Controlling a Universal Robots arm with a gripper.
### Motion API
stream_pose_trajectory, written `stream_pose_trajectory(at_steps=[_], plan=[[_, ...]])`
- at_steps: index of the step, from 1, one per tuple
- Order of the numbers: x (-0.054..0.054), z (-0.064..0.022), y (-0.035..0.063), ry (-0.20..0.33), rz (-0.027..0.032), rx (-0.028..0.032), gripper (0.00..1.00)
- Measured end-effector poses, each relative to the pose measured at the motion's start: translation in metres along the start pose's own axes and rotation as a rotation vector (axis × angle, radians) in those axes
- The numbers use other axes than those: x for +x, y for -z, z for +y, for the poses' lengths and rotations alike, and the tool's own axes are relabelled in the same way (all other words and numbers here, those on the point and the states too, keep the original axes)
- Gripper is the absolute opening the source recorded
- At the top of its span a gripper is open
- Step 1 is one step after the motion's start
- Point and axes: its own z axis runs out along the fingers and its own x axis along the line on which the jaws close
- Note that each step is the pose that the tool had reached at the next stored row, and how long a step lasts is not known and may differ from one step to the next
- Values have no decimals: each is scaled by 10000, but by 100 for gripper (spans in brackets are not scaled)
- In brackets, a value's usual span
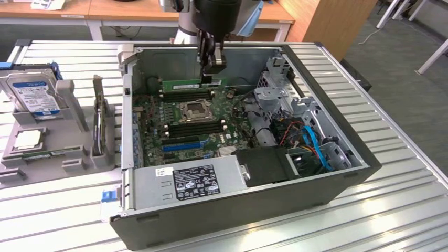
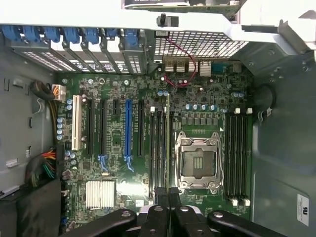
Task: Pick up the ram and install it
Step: 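Pick up the ram and move it above insertion slot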
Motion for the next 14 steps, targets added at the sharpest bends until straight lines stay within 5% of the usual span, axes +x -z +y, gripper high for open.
stream_pose_trajectory(at_steps=[14], plan=[[6,-2,-110,-2,3,-2,12]])
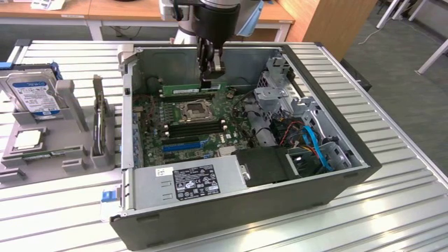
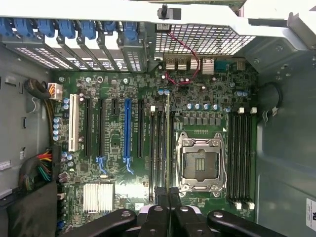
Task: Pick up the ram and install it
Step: 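Pick up the ram and move it above insertion slot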
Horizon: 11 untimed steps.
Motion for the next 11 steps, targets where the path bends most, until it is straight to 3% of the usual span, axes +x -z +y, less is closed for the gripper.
stream_pose_trajectory(at_steps=[11], plan=[[0,-117,1,0,-1,-16,12]])
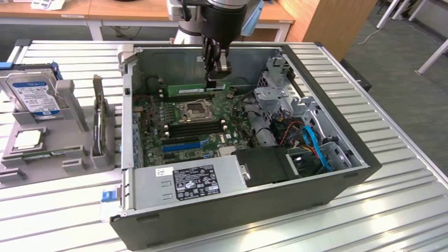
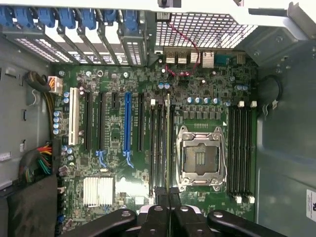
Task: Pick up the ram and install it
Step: 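Pick up the ram and move it above insertion slot, then insert the ram into the slot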
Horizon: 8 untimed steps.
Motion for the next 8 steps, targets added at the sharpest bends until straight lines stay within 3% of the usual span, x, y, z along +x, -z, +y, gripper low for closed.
stream_pose_trajectory(at_steps=[8], plan=[[0,-5,-5,-2,-3,0,12]])
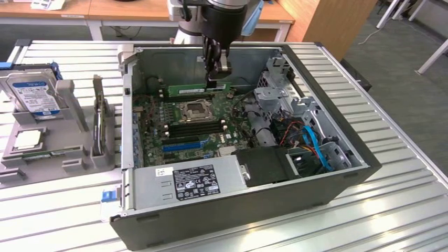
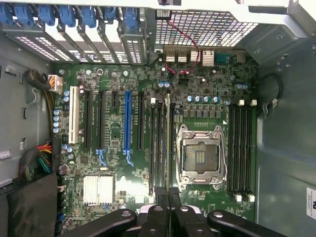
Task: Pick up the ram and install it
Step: 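Insert the ram into the slot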
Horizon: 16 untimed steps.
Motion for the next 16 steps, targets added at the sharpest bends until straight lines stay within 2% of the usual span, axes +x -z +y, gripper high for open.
stream_pose_trajectory(at_steps=[10,16], plan=[[2,-2,-64,1,1,1,12],[6,-4,-168,1,0,2,12]])
